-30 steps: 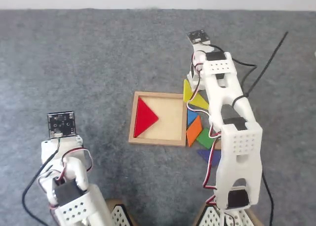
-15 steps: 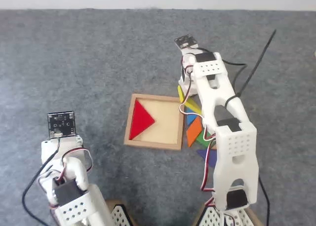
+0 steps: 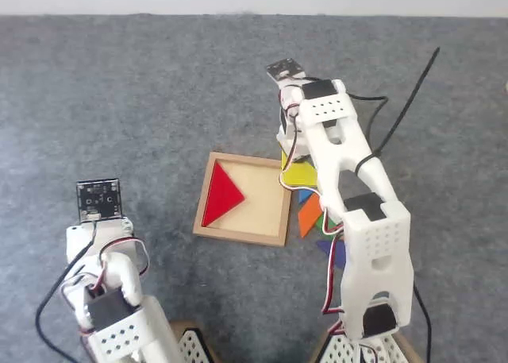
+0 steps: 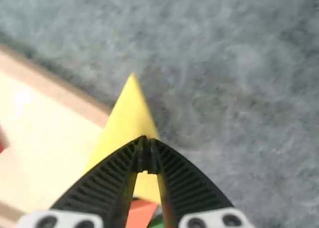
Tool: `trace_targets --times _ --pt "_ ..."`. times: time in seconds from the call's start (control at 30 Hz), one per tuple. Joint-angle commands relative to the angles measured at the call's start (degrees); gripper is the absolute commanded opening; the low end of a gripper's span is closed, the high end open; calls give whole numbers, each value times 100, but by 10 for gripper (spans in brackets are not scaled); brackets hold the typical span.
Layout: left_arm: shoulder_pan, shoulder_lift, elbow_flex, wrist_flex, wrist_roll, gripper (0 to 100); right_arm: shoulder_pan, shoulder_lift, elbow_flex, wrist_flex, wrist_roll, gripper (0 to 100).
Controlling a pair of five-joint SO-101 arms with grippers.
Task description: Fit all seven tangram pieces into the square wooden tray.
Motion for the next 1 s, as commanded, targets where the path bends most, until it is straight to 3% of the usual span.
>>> trace_targets --times 0.0,0.53,0.7,0.97 --pt "-18 -62 -259 18 -62 62 -233 -514 -299 268 26 7" --pt "-18 -62 -259 18 -62 62 -1262 -585 -167 312 62 7" --pt "-18 -62 -259 18 -62 62 -611 -1288 -255 585 105 7" --pt "-18 -62 -259 18 -62 62 426 -1270 -35 1059 1248 53"
